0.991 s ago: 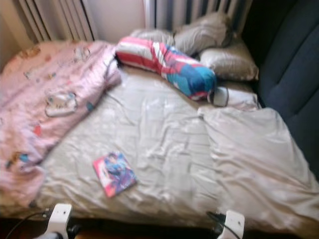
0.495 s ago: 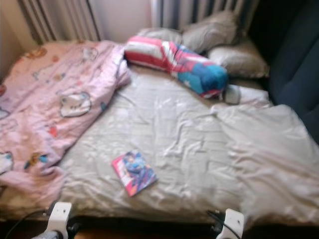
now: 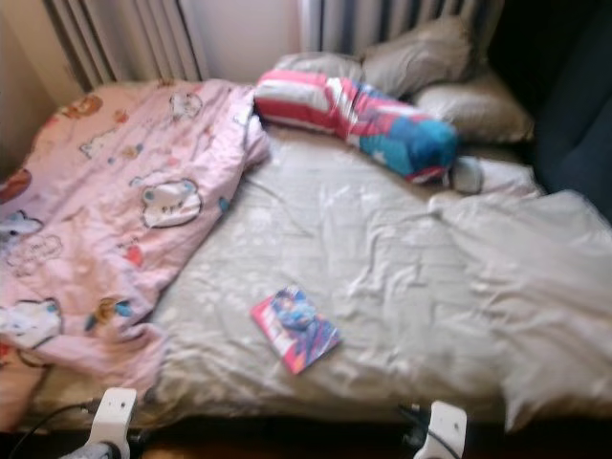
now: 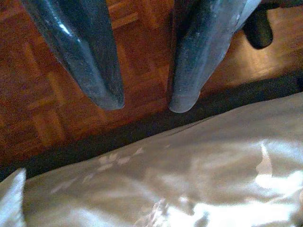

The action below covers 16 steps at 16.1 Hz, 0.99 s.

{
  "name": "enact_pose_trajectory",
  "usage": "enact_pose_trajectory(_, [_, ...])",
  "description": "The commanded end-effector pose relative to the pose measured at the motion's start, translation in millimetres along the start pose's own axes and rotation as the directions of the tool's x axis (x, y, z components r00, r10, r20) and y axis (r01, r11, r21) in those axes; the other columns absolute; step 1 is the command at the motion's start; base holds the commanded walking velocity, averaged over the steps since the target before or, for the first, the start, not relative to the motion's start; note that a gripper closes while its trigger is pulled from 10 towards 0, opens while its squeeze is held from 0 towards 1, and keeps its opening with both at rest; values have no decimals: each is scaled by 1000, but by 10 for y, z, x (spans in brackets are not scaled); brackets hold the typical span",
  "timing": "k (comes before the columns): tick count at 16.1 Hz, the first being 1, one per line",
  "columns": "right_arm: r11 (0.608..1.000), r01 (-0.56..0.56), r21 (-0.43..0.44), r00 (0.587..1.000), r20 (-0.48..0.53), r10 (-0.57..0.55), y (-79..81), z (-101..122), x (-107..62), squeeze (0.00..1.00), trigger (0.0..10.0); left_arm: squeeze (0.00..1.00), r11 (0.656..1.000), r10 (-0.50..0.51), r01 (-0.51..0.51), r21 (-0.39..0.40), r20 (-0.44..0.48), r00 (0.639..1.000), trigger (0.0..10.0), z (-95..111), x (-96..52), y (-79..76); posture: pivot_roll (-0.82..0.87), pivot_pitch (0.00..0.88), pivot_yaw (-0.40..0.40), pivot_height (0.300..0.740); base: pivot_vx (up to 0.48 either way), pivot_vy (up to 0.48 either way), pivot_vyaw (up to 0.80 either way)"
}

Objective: Clean up the room

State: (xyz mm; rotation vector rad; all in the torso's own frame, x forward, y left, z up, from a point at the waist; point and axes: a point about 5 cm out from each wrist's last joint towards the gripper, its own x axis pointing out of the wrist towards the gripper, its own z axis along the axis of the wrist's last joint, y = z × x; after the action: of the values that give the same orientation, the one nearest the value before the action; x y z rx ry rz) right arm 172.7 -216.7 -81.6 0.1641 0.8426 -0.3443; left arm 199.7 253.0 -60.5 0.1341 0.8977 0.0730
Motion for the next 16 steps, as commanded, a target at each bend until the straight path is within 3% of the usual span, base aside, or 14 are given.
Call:
enact_pose_trajectory(1, [1000, 23, 4, 1000, -17, -23, -79, -52, -16, 0, 10000, 0, 1000, -9, 9, -9, -19, 1000, 10000, -53, -4, -29, -64, 119, 5, 740, 0, 345, 0])
enact_pose_trajectory(11, [1000, 22, 3, 1000, -21, -22, -72, -61, -17, 0, 10000, 0, 1000, -8, 8, -8, -20, 1000, 10000, -55, -5, -24, -61, 121, 6, 740, 0, 331, 0])
enact_pose_trajectory(16, [1000, 17, -1, 1000, -22, -17, -64, -65, -18, 0, 10000, 0, 1000, -12, 12, -6, -12, 1000, 10000, -48, -5, -26, -59, 120, 6, 740, 0, 0, 0])
